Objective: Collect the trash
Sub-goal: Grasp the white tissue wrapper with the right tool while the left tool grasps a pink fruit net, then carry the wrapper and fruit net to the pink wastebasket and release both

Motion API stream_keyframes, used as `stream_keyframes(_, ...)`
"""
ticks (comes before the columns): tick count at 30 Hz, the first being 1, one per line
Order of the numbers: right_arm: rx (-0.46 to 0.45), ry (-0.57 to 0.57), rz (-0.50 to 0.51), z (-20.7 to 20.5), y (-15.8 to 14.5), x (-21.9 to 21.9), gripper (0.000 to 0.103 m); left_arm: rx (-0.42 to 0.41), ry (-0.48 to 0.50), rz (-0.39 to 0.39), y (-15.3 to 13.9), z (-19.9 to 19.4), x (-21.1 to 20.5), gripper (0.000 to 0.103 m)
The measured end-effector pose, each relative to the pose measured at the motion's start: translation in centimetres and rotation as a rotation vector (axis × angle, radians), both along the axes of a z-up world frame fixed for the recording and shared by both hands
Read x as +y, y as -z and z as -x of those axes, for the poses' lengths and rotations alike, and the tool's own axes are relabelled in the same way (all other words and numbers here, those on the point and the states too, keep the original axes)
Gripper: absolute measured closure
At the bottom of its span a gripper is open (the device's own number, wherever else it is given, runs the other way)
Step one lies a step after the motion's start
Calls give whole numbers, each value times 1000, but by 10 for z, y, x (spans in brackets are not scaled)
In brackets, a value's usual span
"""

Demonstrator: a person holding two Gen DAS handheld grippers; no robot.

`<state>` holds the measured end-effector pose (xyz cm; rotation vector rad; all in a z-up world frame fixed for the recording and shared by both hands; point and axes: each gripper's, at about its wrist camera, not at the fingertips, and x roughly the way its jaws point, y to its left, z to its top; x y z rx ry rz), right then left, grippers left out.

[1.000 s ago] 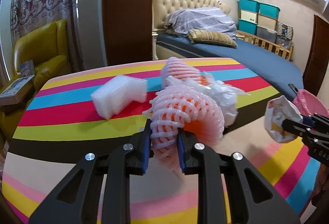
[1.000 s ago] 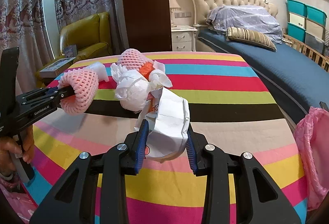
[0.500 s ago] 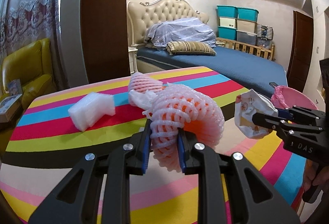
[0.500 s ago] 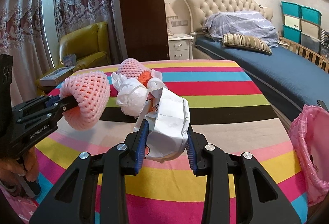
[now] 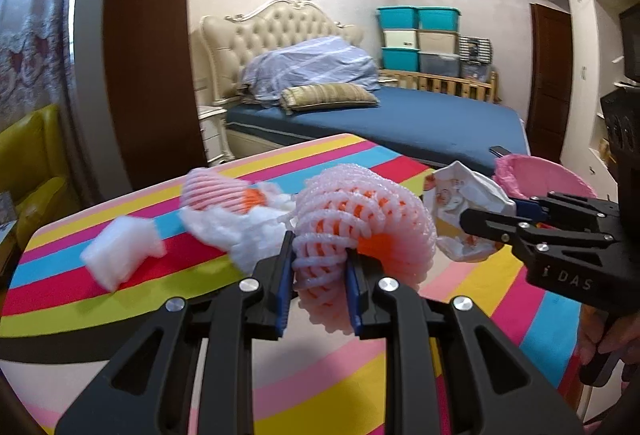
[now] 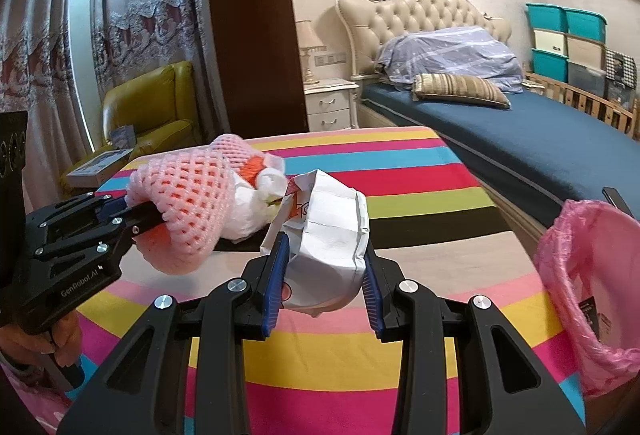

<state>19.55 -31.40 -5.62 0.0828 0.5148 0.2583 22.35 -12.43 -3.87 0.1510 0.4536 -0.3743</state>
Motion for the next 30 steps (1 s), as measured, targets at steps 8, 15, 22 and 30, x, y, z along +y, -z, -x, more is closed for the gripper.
stream_keyframes(8, 3, 88, -17, 5, 3, -35, 69, 13, 92, -10, 4, -8, -37, 81)
stream_keyframes(15, 0, 186, -33, 15, 9, -72, 69, 9, 177, -17, 2, -10, -67, 81)
stream_keyframes(22, -12, 305, -29, 33, 9, -116, 69, 8, 274, -11, -3, -16, -107, 81)
stream_keyframes(30, -18, 455, -10, 53, 9, -167, 69, 23, 415, 20, -12, -22, -173, 81)
